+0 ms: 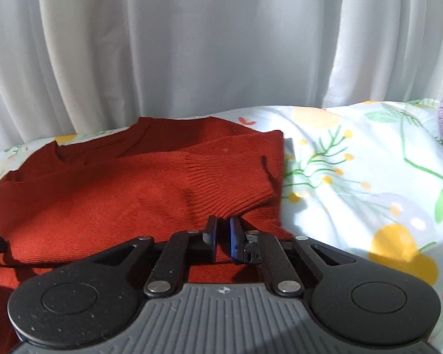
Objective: Fold small clothes
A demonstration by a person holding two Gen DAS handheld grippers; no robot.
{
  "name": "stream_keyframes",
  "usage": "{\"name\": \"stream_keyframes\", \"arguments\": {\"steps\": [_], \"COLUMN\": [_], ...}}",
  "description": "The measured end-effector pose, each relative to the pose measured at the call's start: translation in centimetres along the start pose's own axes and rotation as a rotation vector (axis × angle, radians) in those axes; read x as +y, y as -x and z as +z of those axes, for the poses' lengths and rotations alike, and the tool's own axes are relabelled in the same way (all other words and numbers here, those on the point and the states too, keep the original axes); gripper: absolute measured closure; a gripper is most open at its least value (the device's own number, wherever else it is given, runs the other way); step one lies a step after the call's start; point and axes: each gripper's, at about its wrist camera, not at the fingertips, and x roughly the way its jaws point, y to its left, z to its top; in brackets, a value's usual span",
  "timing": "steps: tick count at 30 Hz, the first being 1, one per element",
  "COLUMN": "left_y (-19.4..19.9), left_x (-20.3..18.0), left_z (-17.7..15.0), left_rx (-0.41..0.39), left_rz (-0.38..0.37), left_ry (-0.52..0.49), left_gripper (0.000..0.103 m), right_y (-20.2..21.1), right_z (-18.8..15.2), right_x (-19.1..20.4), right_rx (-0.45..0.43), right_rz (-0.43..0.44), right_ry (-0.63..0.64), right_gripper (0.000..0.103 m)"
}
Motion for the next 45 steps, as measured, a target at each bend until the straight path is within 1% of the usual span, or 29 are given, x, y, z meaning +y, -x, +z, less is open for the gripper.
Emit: {"name": "stream_keyframes", "arguments": {"steps": [2,6,7,10,13,14,15,16,17,18,19,20,21,24,27,28,29,30,33,35,36,38,39,41,42,44,45], "left_y": [0.0,-0.2,-0.3,-0.2,0.0,0.1,0.1,0.1,-0.1,0.0,-0.2,-0.1,0.0,0.7,2.5,3.6,4.9,6.2,10.7,13.5,14.5,15.7,16.3,17.2,17.6,17.6,17.5], "left_x": [0.1,0.2,0.2,0.5,0.6,0.8,1.2,2.3,3.6,4.3,4.4,4.7,4.9,6.0,6.9,7.1,7.3,7.4,7.5,7.5,7.6,7.7,7.8,8.2,8.5,9.0,9.2], "left_z": [0.0,0.2,0.3,0.2,-0.1,-0.2,-0.3,-0.4,-0.4,-0.6,-0.5,-0.6,-0.7,-1.1,-2.2,-2.8,-3.5,-4.3,-7.5,-10.1,-11.3,-13.4,-14.3,-15.7,-16.4,-17.3,-17.8], "left_rx": [0.002,0.011,0.013,0.002,-0.016,-0.023,-0.016,-0.008,0.011,-0.010,-0.008,-0.025,-0.020,-0.001,0.007,-0.004,0.001,0.013,0.040,0.084,0.111,0.185,0.211,0.236,0.247,0.281,0.302], "left_rz": [0.007,0.009,0.010,0.018,0.042,0.069,0.121,0.113,0.082,0.077,0.122,0.126,0.129,0.149,0.168,0.160,0.149,0.120,-0.001,-0.072,-0.105,-0.122,-0.114,-0.084,-0.089,-0.116,-0.135], "left_ry": [-0.003,-0.002,-0.001,0.003,-0.004,-0.005,0.016,0.079,0.155,0.173,0.144,0.130,0.134,0.201,0.198,0.199,0.197,0.190,0.195,0.216,0.224,0.230,0.234,0.247,0.255,0.282,0.299], "left_gripper": [0.000,0.000,0.000,0.000,0.000,0.000,0.000,0.000,0.000,0.000,0.000,0.000,0.000,0.000,0.000,0.000,0.000,0.000,0.000,0.000,0.000,0.000,0.000,0.001,0.002,0.014,0.023], "right_y": [0.4,1.7,2.0,2.5,3.5,4.1,4.7,5.3,5.9,6.6,7.3,7.9,8.4,9.6,11.1,11.6,12.3,13.0,14.9,16.5,17.2,18.3,18.7,19.4,19.5,19.4,19.2], "right_z": [-0.2,-0.8,-0.9,-0.9,-1.0,-1.2,-1.4,-1.6,-1.8,-2.1,-2.5,-2.9,-3.3,-4.3,-5.5,-6.0,-6.6,-7.3,-9.5,-10.7,-11.1,-12.0,-12.3,-12.7,-12.8,-13.3,-13.5], "right_x": [-0.8,-1.0,-1.3,-3.0,-4.5,-5.0,-5.4,-5.8,-6.2,-6.7,-7.1,-7.5,-7.7,-7.8,-8.0,-8.1,-8.3,-8.5,-9.4,-10.3,-10.8,-11.7,-12.1,-12.7,-12.9,-13.1,-13.2], "right_rx": [-0.002,-0.019,-0.019,-0.018,-0.021,-0.028,-0.037,-0.040,-0.040,-0.041,-0.039,-0.033,-0.025,0.021,0.078,0.104,0.126,0.153,0.241,0.279,0.295,0.322,0.335,0.345,0.359,0.394,0.407], "right_rz": [0.017,0.018,0.037,0.101,0.149,0.164,0.178,0.192,0.213,0.237,0.260,0.286,0.308,0.334,0.361,0.370,0.377,0.378,0.388,0.378,0.359,0.323,0.307,0.292,0.286,0.289,0.301], "right_ry": [-0.012,0.012,-0.004,-0.106,-0.181,-0.188,-0.194,-0.199,-0.210,-0.224,-0.238,-0.246,-0.249,-0.231,-0.200,-0.185,-0.168,-0.151,-0.115,-0.105,-0.107,-0.115,-0.112,-0.102,-0.101,-0.102,-0.109], "right_gripper": [0.101,0.101,0.101,0.100,0.086,0.078,0.076,0.076,0.076,0.076,0.076,0.076,0.076,0.076,0.076,0.076,0.076,0.074,0.072,0.071,0.068,0.066,0.066,0.066,0.065,0.065,0.065]}}
